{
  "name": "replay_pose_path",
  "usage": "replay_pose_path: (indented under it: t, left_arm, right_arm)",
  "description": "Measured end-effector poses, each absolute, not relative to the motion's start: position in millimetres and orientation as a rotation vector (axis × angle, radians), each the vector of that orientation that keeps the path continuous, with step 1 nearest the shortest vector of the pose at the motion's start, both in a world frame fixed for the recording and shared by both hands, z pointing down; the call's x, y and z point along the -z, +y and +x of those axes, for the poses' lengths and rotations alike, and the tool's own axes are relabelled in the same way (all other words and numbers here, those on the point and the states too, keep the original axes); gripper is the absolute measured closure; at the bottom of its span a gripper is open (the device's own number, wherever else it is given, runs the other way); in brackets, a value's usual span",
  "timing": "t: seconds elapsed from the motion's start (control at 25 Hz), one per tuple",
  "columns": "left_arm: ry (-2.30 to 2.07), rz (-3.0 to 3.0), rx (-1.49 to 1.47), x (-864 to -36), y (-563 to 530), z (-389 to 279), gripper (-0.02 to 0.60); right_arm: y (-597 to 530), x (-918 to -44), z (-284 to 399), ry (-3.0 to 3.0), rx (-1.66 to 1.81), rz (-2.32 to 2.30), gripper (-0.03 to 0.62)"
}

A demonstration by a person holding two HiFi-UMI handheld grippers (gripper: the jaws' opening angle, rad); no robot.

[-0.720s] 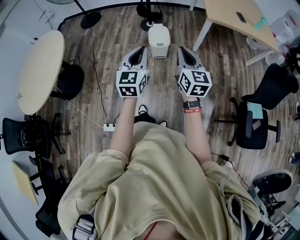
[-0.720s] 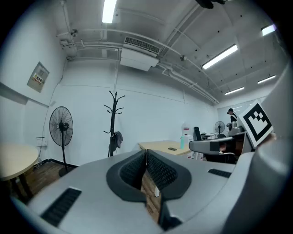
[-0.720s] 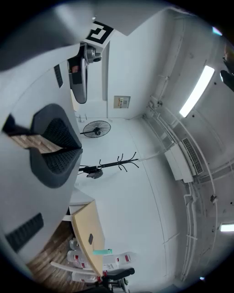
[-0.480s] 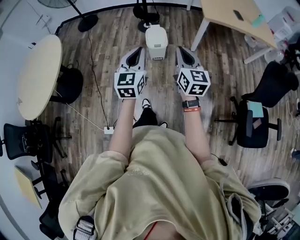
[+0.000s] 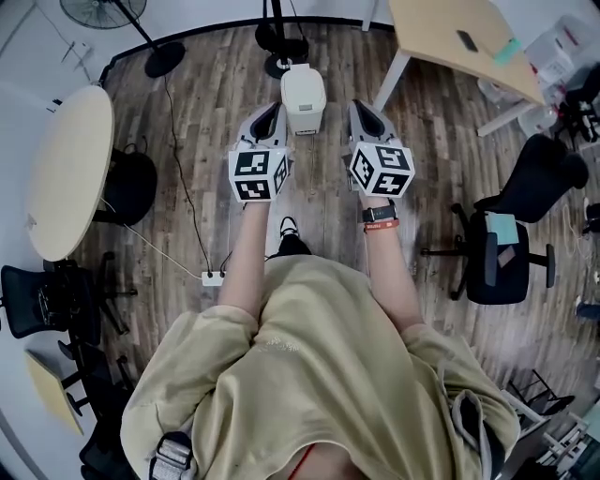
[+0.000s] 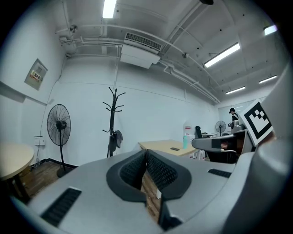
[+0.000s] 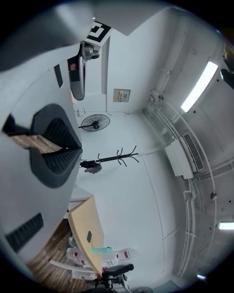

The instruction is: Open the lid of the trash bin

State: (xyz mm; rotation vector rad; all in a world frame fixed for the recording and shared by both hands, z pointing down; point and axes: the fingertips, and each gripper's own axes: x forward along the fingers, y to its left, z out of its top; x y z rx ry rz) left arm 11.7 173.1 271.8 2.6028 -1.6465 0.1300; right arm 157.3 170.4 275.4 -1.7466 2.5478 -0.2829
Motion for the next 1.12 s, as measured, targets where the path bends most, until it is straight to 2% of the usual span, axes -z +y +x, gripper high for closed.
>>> replay_pose_path:
  t: [0.68, 1.12]
  left_arm:
    - [-1.615, 2.616, -0.13, -272, 64, -25, 0.557]
    - [-1.559, 2.608, -0.128, -296, -8, -91, 0.557]
  right_arm:
    - [64, -285, 112, 2.562, 0.354, -1.769, 0.591]
    - [-15, -312, 39, 2.583, 0.382, -1.768, 0.591]
